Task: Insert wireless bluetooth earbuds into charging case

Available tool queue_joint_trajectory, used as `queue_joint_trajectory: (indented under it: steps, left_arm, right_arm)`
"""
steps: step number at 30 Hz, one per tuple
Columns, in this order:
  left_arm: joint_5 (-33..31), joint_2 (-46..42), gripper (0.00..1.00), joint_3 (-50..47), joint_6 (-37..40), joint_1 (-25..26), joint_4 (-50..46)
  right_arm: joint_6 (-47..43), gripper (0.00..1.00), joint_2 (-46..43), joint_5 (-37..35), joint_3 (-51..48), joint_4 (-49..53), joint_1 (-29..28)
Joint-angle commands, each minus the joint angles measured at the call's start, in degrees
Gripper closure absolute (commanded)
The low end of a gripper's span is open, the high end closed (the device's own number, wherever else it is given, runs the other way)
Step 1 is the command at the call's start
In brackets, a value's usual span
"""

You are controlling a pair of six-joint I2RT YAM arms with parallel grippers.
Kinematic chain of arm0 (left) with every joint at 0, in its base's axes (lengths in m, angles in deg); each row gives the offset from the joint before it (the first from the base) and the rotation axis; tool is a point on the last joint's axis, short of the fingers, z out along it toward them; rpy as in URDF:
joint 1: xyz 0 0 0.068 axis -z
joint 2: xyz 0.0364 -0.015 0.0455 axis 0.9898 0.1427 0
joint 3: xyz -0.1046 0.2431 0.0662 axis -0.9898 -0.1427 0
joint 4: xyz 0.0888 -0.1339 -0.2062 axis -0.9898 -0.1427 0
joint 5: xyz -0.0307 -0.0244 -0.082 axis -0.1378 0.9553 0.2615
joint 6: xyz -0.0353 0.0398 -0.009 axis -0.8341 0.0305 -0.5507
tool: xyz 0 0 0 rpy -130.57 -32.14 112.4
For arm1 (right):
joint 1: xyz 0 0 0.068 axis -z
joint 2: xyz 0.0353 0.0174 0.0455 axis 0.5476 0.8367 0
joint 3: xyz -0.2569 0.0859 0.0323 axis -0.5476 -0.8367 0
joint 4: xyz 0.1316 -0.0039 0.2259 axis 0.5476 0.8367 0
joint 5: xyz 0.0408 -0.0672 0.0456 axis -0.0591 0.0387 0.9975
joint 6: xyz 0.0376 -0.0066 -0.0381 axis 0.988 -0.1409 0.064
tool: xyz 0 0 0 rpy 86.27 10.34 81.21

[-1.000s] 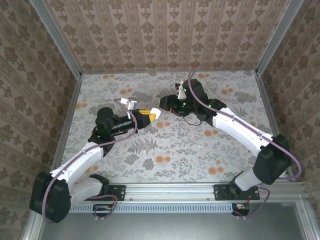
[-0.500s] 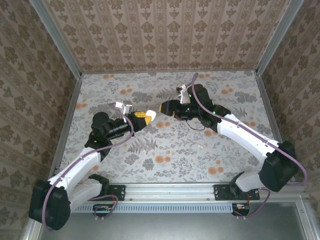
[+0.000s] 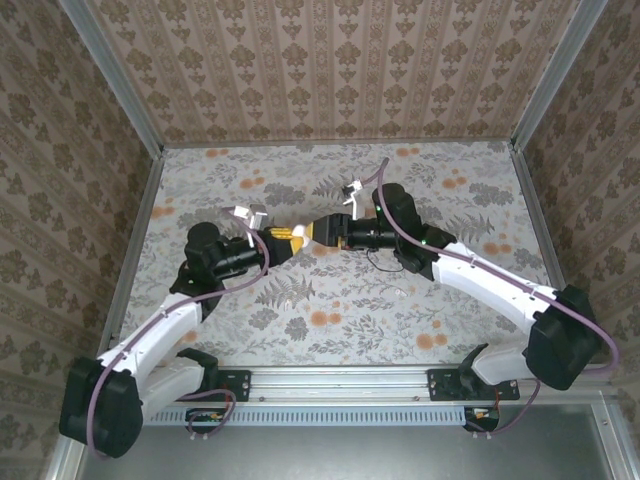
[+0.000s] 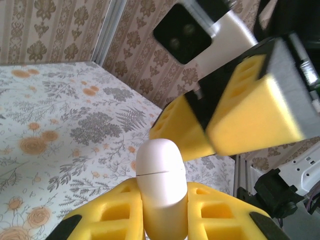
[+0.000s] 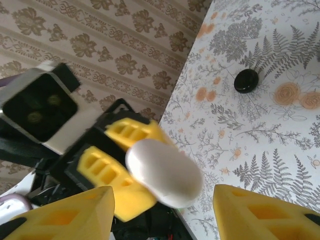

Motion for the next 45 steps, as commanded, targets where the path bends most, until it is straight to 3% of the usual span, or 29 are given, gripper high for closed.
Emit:
queue_joint_trajectory:
  steps: [1,7,14,21,32,39,45]
  left_arm:
    - [0.2,-2.4,1.00,-0.6,0.7,-0.2,2.4]
    - [1.0,-2.5,1.00,-1.4,-0.4,-0.4,5.1]
    - [5.3,-1.4,1.00,-1.2,-1.7,-0.3,11.3]
    - [5.1,-1.5,1.00,-1.8,-2.4,-0.2,13.5]
    - [2.8,-2.3,1.00,-2.2,-1.1,-0.3,10.0]
    - [5.7,-2.1,1.00,-1.7,-4.5,-1.8,12.2]
    - [7.7,-1.5,1.00,-0.7,-9.4,-2.0,15.8]
  right_arm:
    - [-0.7,0.46,2.9,2.5,1.9,-3.0,0.1]
    - [-0.8,0.47,4.1,3.3,2.5,-3.4,0.0]
    - [0.6,0.48,5.8,-0.6,4.4,1.0,1.6]
    - [3.9,0.48,8.8,1.5,6.5,-1.3,3.1]
    - [2.4,0.48,8.6,3.1,7.3,-0.4,2.6]
    - [1.0,0.43,-0.3,4.6,-2.7,-13.8,2.9]
    - [3.6,0.39,-2.2,5.2,-5.8,-25.6,1.1]
